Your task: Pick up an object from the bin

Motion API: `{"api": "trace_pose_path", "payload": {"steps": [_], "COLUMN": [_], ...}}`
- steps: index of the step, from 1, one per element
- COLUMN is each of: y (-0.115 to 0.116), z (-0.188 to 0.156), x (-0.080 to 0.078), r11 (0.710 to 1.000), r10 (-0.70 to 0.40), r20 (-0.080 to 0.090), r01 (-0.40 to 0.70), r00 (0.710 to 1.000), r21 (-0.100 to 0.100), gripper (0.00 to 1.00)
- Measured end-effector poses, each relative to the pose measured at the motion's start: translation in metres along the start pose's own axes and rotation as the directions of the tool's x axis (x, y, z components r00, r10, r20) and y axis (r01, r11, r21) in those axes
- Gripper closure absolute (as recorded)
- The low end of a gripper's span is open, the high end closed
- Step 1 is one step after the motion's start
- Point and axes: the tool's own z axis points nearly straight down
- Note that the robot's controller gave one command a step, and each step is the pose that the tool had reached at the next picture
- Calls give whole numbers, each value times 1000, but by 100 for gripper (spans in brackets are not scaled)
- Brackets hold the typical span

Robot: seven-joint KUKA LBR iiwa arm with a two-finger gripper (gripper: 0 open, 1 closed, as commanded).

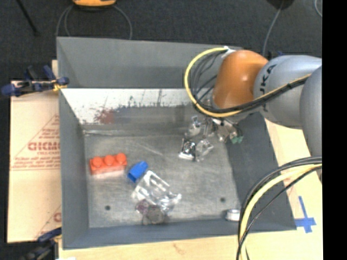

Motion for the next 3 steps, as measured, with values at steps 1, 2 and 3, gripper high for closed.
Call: {"api": "trace_pose_path", "payload": {"steps": [1,2,3], "y": [3,4,-24], "z": [0,1,-80], "x": [-3,-1,-1], "r11": [984,984,914], "r10": [-178,-177,-406], "r20": [0,-5,-3], "r01": [178,177,406], "r00": [984,984,914], "r21": [2,-2,-3], "gripper": [100,0,0]}}
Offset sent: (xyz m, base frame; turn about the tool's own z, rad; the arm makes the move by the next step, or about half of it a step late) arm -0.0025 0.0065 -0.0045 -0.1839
